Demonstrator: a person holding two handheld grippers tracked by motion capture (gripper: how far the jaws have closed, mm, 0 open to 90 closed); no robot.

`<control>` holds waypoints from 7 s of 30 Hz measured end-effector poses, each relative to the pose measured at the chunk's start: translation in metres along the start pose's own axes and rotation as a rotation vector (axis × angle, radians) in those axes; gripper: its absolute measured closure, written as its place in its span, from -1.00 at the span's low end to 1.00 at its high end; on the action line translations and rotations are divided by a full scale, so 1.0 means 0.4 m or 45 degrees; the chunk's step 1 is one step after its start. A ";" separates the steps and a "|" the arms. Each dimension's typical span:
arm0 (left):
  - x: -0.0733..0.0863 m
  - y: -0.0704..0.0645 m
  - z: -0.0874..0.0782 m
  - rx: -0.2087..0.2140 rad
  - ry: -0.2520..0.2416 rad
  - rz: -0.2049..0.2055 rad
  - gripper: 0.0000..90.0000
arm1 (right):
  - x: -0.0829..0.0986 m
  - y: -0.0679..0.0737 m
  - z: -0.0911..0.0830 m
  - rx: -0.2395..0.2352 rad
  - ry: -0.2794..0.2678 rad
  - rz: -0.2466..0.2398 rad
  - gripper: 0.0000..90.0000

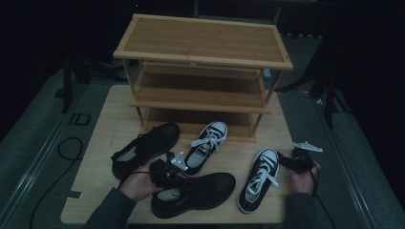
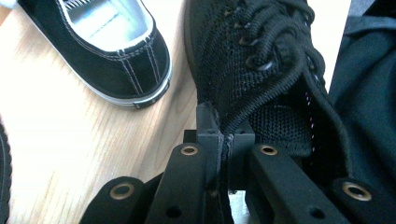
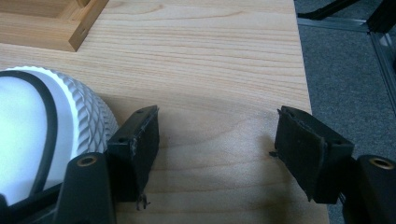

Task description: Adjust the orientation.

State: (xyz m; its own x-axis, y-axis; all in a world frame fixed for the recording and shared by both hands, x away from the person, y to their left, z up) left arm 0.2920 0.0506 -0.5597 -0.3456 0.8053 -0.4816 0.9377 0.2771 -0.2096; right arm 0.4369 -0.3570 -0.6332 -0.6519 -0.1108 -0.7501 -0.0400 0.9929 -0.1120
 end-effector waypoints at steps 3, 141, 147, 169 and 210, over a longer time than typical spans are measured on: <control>-0.005 -0.003 -0.009 0.003 -0.023 -0.008 0.94 | 0.000 0.000 0.000 0.000 0.000 0.000 -0.32; 0.143 0.173 -0.286 -0.367 -0.570 -0.630 0.20 | -0.115 0.102 -0.114 -0.254 -0.093 -0.193 0.28; 0.154 0.178 -0.285 -0.369 -0.574 -0.641 0.19 | -0.141 0.179 -0.135 -0.410 -0.101 -0.316 0.50; 0.179 0.189 -0.285 -0.376 -0.592 -0.682 0.19 | -0.221 0.382 -0.200 -0.636 -0.185 -0.584 0.94; 0.169 0.161 -0.230 -0.292 -0.497 -0.553 0.49 | -0.225 0.548 -0.159 -0.680 -0.158 -0.886 0.97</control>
State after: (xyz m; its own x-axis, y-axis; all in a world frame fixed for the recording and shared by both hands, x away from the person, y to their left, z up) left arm 0.3323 0.1710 -0.5276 -0.6436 0.3552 -0.6780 0.6777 0.6762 -0.2890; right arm 0.4384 -0.1268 -0.5487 -0.2626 -0.6702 -0.6942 -0.7653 0.5828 -0.2732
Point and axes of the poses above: each handheld gripper's, and its own axes: z roughly forward along the jaws, x roughly out of its underside, y roughly to its left, the point moved 10 cm from there along z, roughly forward along the jaws, and after that the axes turned 10 degrees about x, right-handed, at the moved point
